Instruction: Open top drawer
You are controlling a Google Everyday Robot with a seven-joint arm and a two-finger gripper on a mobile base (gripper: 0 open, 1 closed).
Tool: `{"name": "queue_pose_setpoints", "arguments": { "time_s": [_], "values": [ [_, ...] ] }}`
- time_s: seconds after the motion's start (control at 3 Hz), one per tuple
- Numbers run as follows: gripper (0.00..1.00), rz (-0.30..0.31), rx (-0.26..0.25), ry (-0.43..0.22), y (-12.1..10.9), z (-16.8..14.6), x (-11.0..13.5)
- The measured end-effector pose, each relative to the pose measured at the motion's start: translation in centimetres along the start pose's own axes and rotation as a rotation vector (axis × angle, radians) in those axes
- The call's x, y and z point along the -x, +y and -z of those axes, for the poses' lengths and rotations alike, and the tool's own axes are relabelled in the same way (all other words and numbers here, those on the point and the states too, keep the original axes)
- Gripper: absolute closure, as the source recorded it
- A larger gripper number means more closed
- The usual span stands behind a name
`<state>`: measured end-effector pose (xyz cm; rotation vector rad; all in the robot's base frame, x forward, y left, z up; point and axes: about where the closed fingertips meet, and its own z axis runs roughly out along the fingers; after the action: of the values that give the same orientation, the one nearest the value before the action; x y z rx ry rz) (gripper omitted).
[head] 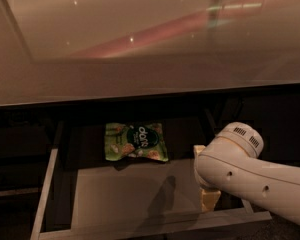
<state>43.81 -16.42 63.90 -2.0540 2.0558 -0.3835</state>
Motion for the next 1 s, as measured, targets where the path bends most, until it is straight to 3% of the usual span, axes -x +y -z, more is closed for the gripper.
{"name": "queue_pose_setpoints", "arguments": {
  "time_s": [0.67, 1.0],
  "values": [
    [0.00, -0.020, -0.010, -0.031, -0.8, 1.3, -0.6],
    [0.00, -0.060, -0.043, -0.046, -3.3, 4.0, -2.0]
  ]
}}
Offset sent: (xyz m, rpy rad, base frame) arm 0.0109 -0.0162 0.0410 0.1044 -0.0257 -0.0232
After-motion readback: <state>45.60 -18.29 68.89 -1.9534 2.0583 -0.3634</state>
